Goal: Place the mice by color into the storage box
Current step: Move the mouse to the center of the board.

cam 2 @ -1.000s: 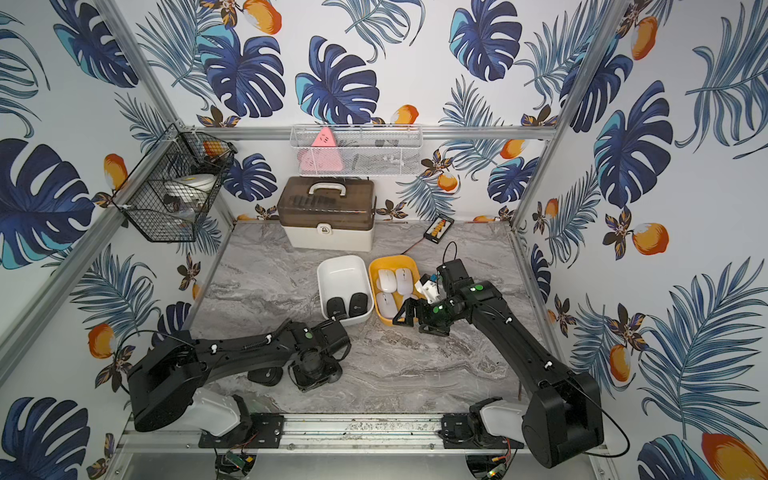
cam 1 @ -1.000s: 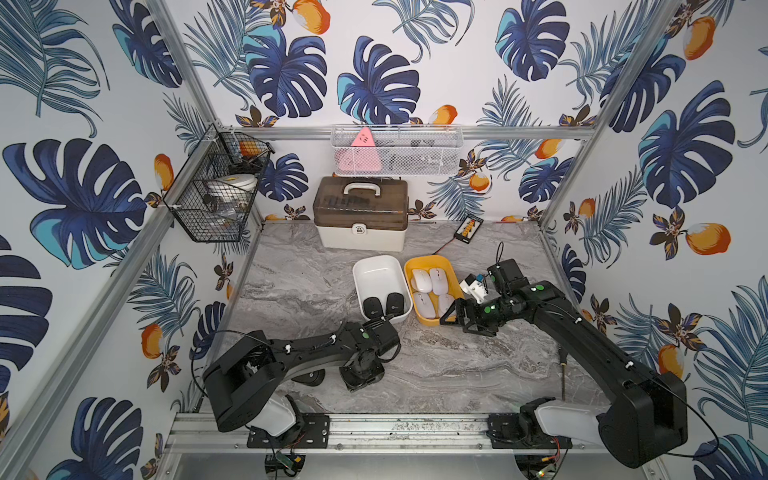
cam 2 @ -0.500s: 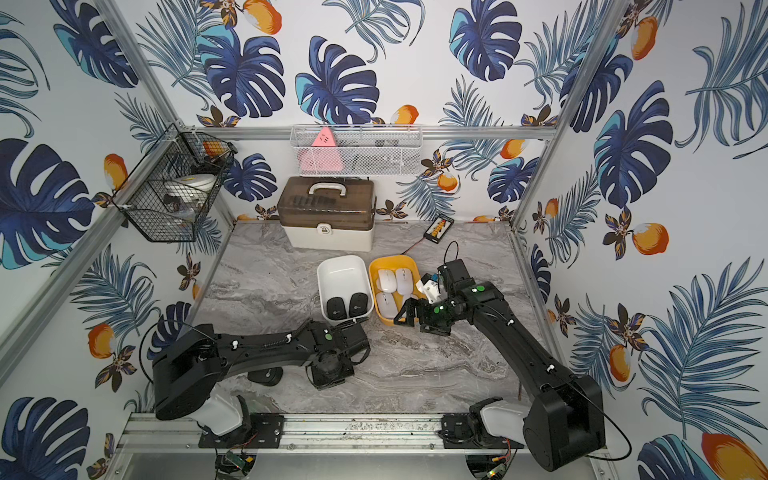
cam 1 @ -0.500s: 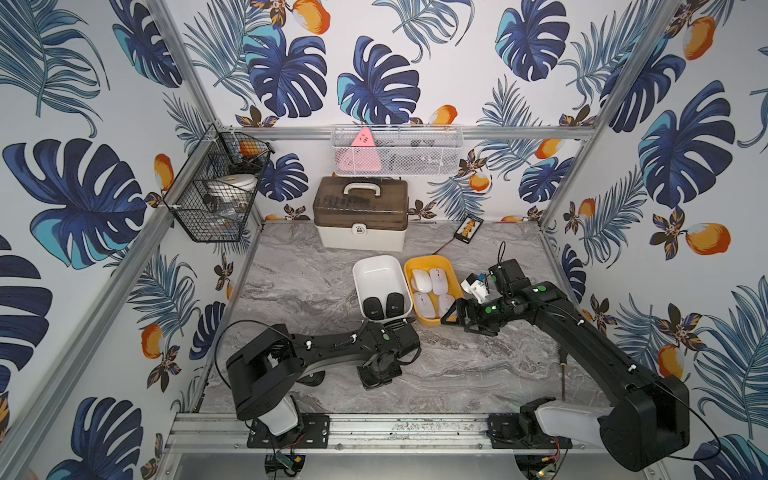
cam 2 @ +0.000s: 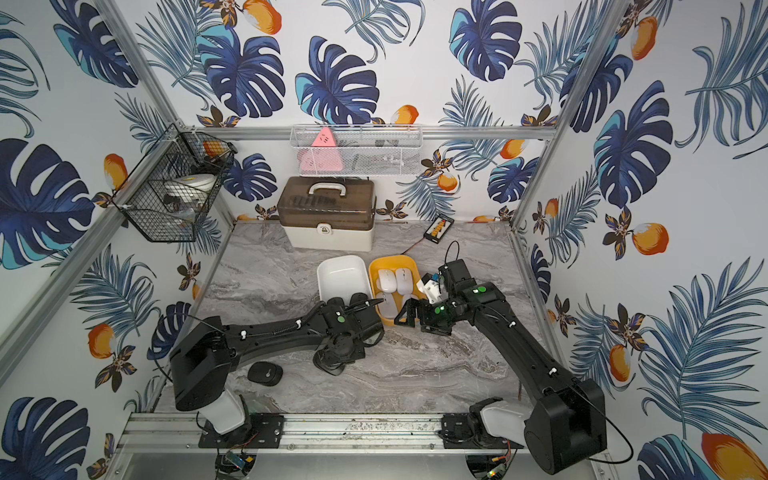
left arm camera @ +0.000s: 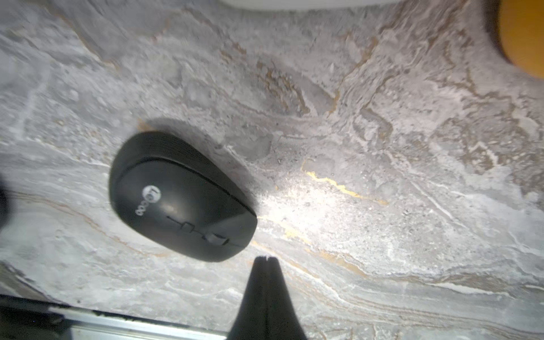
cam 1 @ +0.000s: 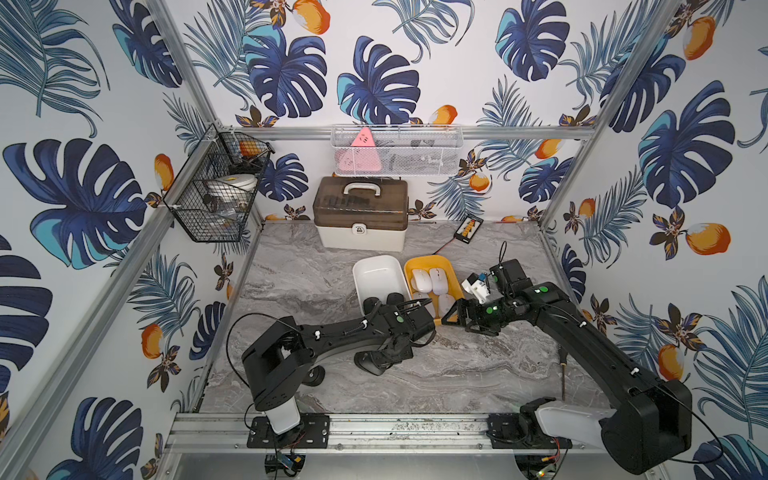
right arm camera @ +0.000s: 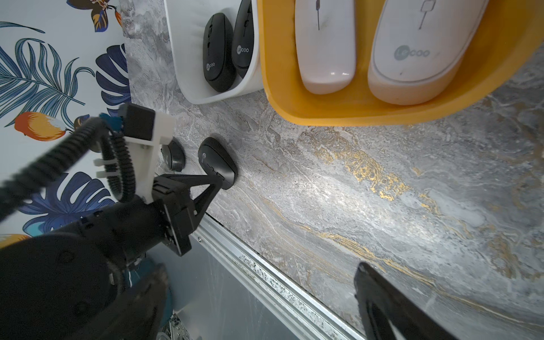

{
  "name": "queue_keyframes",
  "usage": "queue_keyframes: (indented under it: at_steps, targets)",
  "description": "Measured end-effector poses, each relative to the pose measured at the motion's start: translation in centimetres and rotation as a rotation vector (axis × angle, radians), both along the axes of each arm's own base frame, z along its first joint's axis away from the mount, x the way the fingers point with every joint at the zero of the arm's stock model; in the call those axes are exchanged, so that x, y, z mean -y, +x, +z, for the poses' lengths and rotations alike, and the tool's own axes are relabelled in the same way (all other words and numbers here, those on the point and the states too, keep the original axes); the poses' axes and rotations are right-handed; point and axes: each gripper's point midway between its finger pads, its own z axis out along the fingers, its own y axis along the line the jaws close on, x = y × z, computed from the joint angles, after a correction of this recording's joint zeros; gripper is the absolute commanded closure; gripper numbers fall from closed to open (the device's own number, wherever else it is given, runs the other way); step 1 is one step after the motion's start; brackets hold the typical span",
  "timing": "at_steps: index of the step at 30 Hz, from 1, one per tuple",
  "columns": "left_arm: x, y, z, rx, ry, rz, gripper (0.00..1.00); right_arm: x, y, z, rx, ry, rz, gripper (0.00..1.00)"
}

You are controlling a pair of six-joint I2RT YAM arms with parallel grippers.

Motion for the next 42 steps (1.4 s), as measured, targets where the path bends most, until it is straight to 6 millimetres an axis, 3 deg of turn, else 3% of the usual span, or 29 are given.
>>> queue_keyframes:
  at_steps: [5, 11, 21, 27, 42]
  targets:
    - [-1.8, 1.8, 1.2, 0.058, 0.048, -0.051, 0.98, 0.1, -0.2, -0.1, -0.004, -0.002, 0.000, 0.00]
    - [-4.6, 3.5, 0.0, 0.063, 0.136, -0.097, 0.99, 0.1, -0.3, 0.0, -0.002, 0.000, 0.000, 0.00]
    - [-4.6, 5.9, -1.4, 0.095, 0.161, -0.186, 1.00, 0.1, -0.3, 0.2, 0.006, 0.003, 0.000, 0.00]
    - [-5.0, 5.6, -2.5, 0.086, 0.178, -0.232, 1.00, 0.1, -0.3, 0.2, 0.006, 0.004, 0.000, 0.00]
    - [-8.0, 2.6, -3.5, 0.056, 0.202, -0.234, 1.00, 0.0, -0.2, -0.1, -0.011, 0.003, -0.002, 0.00]
